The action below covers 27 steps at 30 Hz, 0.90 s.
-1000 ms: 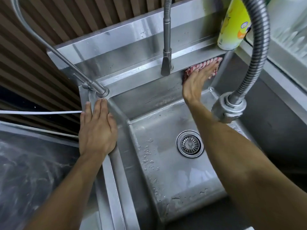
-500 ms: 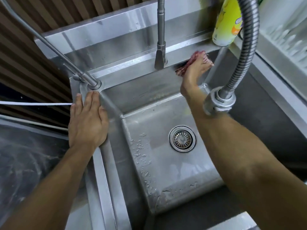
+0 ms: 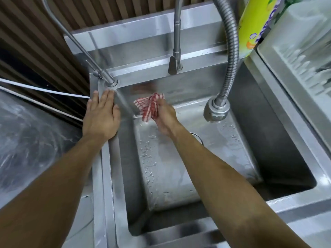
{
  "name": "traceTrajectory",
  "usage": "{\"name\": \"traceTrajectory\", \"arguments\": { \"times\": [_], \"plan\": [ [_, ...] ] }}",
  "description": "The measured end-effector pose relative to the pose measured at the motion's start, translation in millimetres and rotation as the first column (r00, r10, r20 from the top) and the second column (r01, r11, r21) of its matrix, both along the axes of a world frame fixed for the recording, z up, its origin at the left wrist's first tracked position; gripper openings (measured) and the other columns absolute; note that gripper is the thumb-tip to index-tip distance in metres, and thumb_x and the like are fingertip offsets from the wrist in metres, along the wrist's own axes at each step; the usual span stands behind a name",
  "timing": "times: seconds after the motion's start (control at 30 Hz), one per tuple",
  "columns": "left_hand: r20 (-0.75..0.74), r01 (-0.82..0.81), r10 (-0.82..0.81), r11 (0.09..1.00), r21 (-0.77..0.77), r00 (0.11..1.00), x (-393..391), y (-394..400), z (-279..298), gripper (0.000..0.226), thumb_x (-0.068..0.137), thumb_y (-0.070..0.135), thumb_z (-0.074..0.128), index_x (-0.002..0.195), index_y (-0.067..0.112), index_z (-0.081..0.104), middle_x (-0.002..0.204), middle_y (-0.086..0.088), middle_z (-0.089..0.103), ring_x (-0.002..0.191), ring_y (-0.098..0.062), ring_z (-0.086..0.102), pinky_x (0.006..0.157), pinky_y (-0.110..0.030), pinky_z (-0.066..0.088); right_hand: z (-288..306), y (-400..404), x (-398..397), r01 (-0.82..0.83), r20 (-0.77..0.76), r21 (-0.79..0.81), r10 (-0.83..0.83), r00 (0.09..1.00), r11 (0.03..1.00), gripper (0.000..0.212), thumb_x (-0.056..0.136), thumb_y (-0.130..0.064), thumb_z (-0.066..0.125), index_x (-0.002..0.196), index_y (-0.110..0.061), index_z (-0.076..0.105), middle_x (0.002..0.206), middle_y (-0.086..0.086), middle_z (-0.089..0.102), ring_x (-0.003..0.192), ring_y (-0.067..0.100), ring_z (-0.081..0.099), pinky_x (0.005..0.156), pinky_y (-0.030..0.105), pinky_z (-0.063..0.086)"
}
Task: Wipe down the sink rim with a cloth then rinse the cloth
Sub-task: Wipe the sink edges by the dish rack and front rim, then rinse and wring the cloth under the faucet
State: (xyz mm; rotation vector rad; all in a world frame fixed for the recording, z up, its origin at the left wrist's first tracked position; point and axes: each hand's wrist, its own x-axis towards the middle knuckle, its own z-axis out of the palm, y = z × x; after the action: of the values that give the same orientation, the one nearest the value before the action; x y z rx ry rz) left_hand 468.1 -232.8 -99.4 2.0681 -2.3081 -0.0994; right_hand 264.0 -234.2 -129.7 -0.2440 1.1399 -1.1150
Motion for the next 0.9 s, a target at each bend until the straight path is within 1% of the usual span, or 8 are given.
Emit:
{"name": "traceTrajectory", "arguments": {
  "times": [0.13,0.23,0.3,0.4,0.53,0.73,0.8,0.9],
  "plan": [
    [0.019,-0.132,0.131,0.990,0.049,0.991,-22.3,33.0,6.9,0.068,0.104,0.034,0.038,0.163,0.012,0.013,0.170,-0.008,0.014,0.156,-0.034,0.004,0.126,-0.048,0.005,4.5,52.9,-68.6,-0.041,0.024,0.024,0.041,0.999,0.999,0.046,0.109,-0.029,0.045,0.131,0.009,0.059,0.121,0.027,0.070,0.110,0.043,0.068,0.094,0.043,0.060],
    [0.072,-0.228,0.221,0.968,0.110,0.973,-58.7,74.6,0.6,0.072,0.101,0.030,0.037,0.162,0.007,0.005,0.170,-0.013,-0.002,0.157,-0.033,-0.004,0.126,-0.046,-0.004,7.4,78.1,-108.4,-0.061,-0.005,0.006,0.061,0.998,0.998,0.065,0.088,-0.043,0.076,0.132,0.002,0.064,0.122,0.021,0.070,0.106,0.032,0.067,0.089,0.044,0.054],
    [0.093,-0.269,0.256,0.946,0.181,0.962,-80.8,94.8,-0.5,0.076,0.099,0.029,0.039,0.162,0.008,0.002,0.170,-0.013,-0.010,0.155,-0.036,-0.012,0.125,-0.049,-0.009,16.0,85.7,-131.1,-0.055,-0.063,0.003,0.055,0.996,0.998,0.053,0.097,-0.042,0.065,0.129,0.000,0.065,0.111,0.019,0.072,0.098,0.032,0.067,0.088,0.046,0.050],
    [0.063,-0.204,0.195,0.946,0.253,0.979,-108.3,85.1,17.2,0.074,0.099,0.027,0.042,0.163,0.014,0.007,0.171,-0.009,0.008,0.155,-0.043,-0.001,0.124,-0.058,-0.002,29.4,80.1,-153.0,-0.027,-0.087,0.021,0.029,0.996,0.999,0.050,0.099,-0.037,0.051,0.131,-0.001,0.064,0.107,0.016,0.071,0.099,0.032,0.062,0.090,0.044,0.052],
    [-0.089,-0.149,0.194,0.918,0.368,0.977,-143.9,37.8,46.2,0.053,0.095,0.035,0.040,0.146,0.024,0.049,0.137,-0.014,0.064,0.122,-0.037,0.061,0.106,-0.049,0.046,56.1,88.4,-159.2,-0.126,-0.106,0.044,0.130,0.986,0.991,0.043,0.106,-0.037,0.041,0.121,-0.007,0.067,0.094,0.014,0.072,0.077,0.023,0.066,0.062,0.031,0.054],
    [-0.515,-0.262,0.512,0.836,0.482,0.688,-192.9,-27.7,78.9,0.076,0.098,0.064,0.041,0.155,0.014,0.031,0.150,-0.010,0.052,0.137,-0.035,0.048,0.107,-0.040,0.038,68.6,121.1,-172.0,-0.267,-0.096,0.104,0.277,0.956,0.958,0.052,0.101,-0.035,0.040,0.122,0.003,0.069,0.110,0.027,0.072,0.087,0.032,0.067,0.072,0.038,0.051],
    [-0.539,-0.249,0.501,0.846,0.472,0.677,-205.2,-38.0,86.4,0.079,0.097,0.069,0.038,0.152,0.013,0.034,0.149,-0.010,0.052,0.135,-0.033,0.050,0.101,-0.038,0.039,63.8,133.9,-177.5,-0.276,-0.078,0.136,0.288,0.954,0.951,0.050,0.103,-0.033,0.038,0.124,0.001,0.068,0.109,0.024,0.072,0.086,0.031,0.068,0.067,0.035,0.050],
    [-0.552,-0.205,0.417,0.891,0.405,0.722,-218.5,-50.1,83.7,0.059,0.103,0.060,0.031,0.136,0.018,0.054,0.133,-0.009,0.062,0.123,-0.035,0.058,0.095,-0.039,0.042,53.9,144.2,-187.7,-0.250,-0.076,0.189,0.268,0.960,0.949,0.047,0.107,-0.033,0.036,0.130,-0.002,0.064,0.119,0.019,0.074,0.110,0.033,0.070,0.088,0.039,0.054]
  ]
}}
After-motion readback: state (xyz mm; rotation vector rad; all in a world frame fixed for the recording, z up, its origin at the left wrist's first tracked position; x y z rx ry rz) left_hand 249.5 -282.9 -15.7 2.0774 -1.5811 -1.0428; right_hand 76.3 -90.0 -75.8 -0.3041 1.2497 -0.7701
